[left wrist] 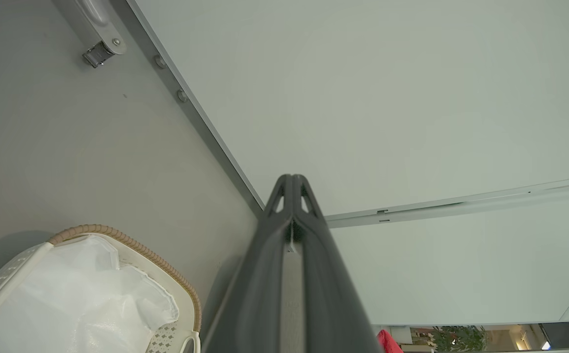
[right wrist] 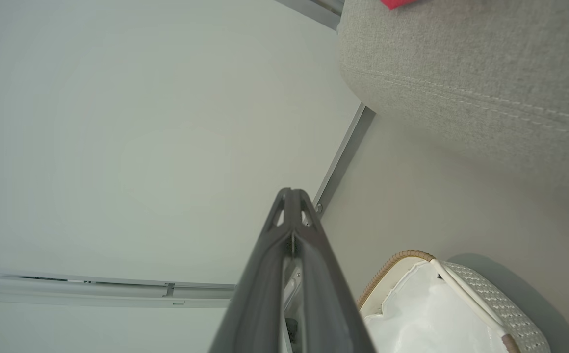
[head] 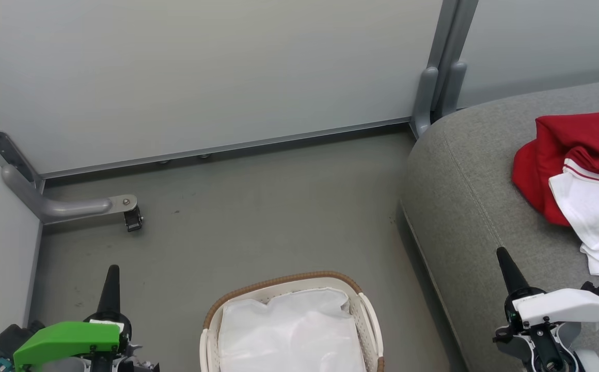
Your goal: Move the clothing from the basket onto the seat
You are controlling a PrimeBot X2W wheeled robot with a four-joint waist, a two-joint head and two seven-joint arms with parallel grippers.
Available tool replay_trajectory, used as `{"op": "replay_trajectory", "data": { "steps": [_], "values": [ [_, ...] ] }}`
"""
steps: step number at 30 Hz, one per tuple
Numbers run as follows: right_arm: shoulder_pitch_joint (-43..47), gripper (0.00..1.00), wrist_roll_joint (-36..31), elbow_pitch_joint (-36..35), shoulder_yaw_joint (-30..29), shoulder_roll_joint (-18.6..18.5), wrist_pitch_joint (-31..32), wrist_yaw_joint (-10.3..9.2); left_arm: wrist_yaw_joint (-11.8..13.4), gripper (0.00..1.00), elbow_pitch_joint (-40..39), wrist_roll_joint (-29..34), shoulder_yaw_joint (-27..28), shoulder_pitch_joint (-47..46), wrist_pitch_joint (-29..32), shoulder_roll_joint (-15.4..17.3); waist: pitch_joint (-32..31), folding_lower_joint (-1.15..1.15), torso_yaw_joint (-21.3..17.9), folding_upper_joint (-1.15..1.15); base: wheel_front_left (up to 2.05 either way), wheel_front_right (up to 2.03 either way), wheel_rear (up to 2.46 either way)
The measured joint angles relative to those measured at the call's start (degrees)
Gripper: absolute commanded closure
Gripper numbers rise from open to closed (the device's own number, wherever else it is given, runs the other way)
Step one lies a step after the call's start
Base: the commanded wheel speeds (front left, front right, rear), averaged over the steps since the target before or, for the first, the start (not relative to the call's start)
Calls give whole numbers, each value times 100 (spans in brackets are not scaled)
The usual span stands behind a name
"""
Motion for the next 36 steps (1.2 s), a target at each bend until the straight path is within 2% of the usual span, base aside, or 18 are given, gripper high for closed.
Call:
{"op": "replay_trajectory", "data": {
  "steps": [36],
  "values": [
    [-45,100,1815,-241,-270,-2,456,-3,-31,100,-190,-1621,135,-237,455,12,-27,0,-84,0,0,0,0]
  ]
}}
